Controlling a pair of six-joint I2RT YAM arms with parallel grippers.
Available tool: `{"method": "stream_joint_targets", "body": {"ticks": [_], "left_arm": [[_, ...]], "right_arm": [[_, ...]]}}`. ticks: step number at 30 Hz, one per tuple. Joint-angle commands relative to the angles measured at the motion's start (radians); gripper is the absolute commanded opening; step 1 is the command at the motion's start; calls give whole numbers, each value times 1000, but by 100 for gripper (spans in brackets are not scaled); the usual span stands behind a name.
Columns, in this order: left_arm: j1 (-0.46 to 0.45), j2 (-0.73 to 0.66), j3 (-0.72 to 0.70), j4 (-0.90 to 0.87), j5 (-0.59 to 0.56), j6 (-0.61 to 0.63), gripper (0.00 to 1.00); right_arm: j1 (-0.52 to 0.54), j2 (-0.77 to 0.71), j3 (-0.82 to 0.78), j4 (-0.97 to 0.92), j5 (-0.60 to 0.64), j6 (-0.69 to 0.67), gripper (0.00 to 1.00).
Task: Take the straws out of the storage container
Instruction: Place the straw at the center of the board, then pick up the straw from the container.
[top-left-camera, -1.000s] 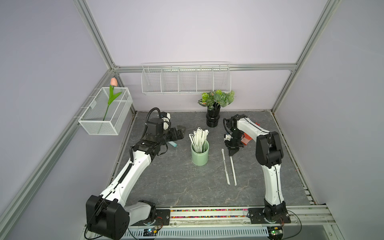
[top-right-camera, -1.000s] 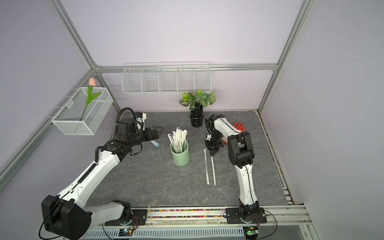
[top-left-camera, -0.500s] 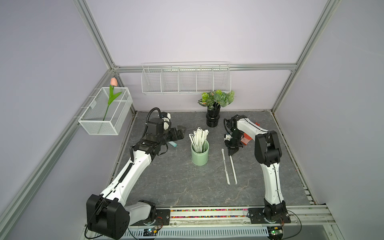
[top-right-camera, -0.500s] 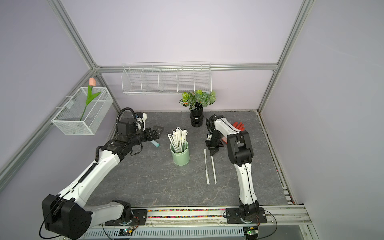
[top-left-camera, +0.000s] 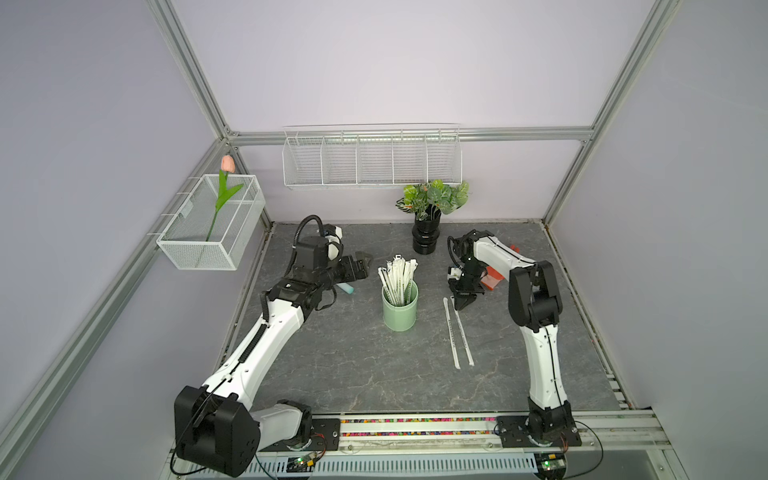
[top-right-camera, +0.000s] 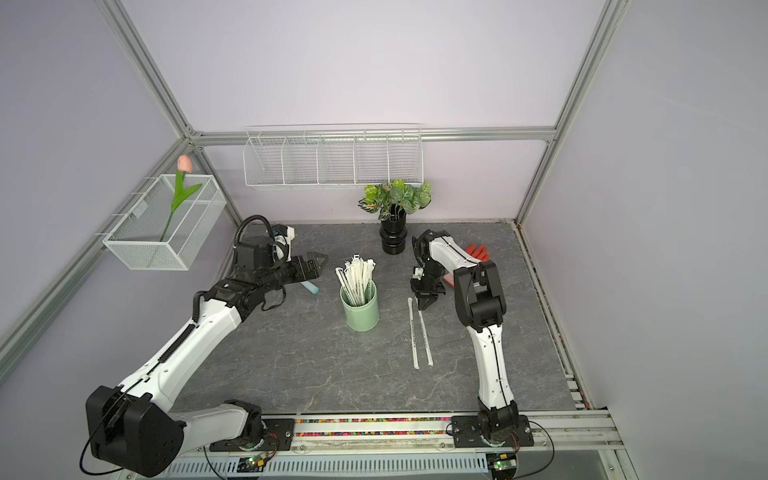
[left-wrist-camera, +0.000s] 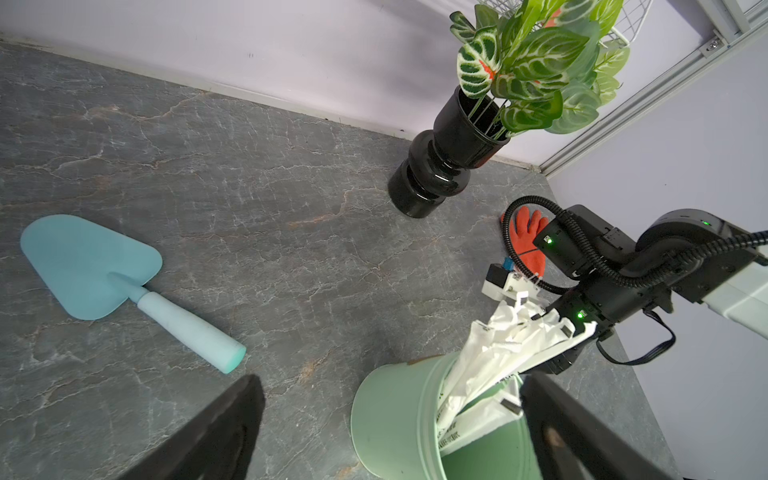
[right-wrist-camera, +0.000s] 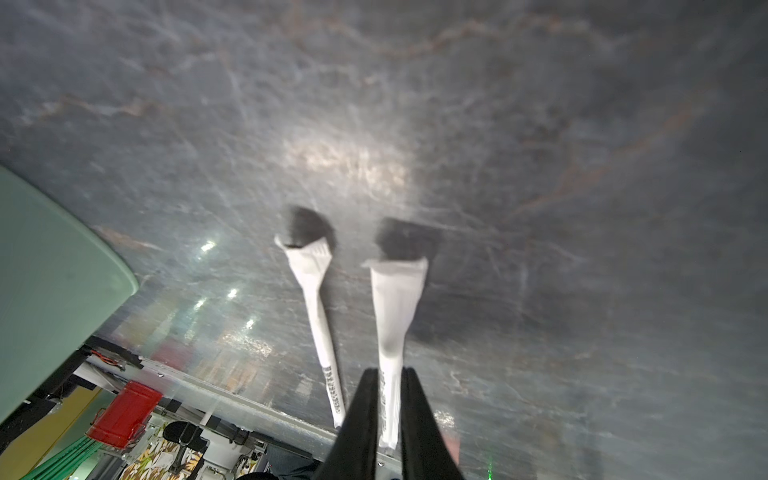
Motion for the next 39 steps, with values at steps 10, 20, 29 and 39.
{"method": "stream_joint_targets", "body": {"ticks": [10,20,29,39], "left_arm": [[-8,1,-1,0,11,8,100],[-9,2,-2,-1,6,10,100],[-10,-10,-3,0,-3,12,100],[-12,-15,-3,-2,-2,12,100]], "right_arm": [[-2,-188,-111,115,15,66,20],[68,-510,-147,204,59,80,25],[266,-677,-288,517,102,122,31],[344,-672,-386,709,146,89,33]]}}
